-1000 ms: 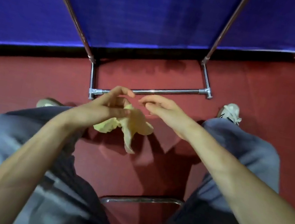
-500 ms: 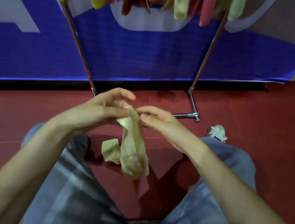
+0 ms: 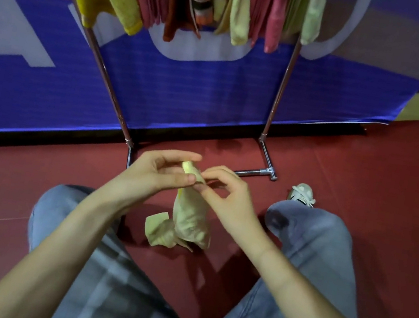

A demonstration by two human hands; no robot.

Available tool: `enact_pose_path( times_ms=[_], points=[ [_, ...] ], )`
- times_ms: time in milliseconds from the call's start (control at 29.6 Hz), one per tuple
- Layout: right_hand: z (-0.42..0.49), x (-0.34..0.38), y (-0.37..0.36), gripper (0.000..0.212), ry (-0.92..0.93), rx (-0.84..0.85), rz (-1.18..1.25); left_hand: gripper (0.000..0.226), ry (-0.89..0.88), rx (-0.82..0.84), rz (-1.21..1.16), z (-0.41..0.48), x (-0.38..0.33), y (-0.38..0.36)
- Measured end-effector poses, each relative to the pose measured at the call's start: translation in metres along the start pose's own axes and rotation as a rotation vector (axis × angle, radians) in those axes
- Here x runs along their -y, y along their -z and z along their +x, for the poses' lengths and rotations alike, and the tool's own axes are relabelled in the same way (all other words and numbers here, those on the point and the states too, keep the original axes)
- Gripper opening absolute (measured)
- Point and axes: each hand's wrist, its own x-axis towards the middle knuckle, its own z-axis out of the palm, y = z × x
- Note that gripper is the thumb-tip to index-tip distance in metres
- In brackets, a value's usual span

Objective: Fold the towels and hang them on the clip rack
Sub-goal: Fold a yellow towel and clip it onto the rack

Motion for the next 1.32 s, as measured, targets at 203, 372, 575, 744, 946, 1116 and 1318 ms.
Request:
enact_pose_path(
  times_ms=[203,372,575,744,946,1116,1318],
  points=[
    [0.01,0.008,0.014,0.015,-0.053,0.062,0.012,0.041,0.003,0.014,0.052,-0.003,-0.001,0.01],
    [0.019,0.016,0.02,0.02,-0.072,0.136,0.02,0.024,-0.041,0.003,0.151,-0.005,-0.005,0.007],
    [0.015,0.02,0.017,0.026,-0.146,0.196,0.116,0.014,-0.152,-0.005,0.265,-0.002,-0.004,0.004],
    [0.003,0.013,0.008,0.022,-0.236,0.235,0.192,0.022,-0.203,-0.084,0.359,0.001,0.001,0.005],
    [-0.01,-0.011,0.01,0.022,-0.378,0.364,0.189,0.022,-0.244,-0.238,0.21,0.0,-0.007,0.008],
    [-0.021,-0.045,0.022,0.026,-0.492,0.406,0.052,0.025,-0.255,-0.36,0.176,0.002,-0.022,0.023],
    [-0.028,-0.065,0.043,0.032,-0.6,0.361,-0.076,0.025,-0.29,-0.483,0.166,0.002,-0.035,0.046]
  ],
)
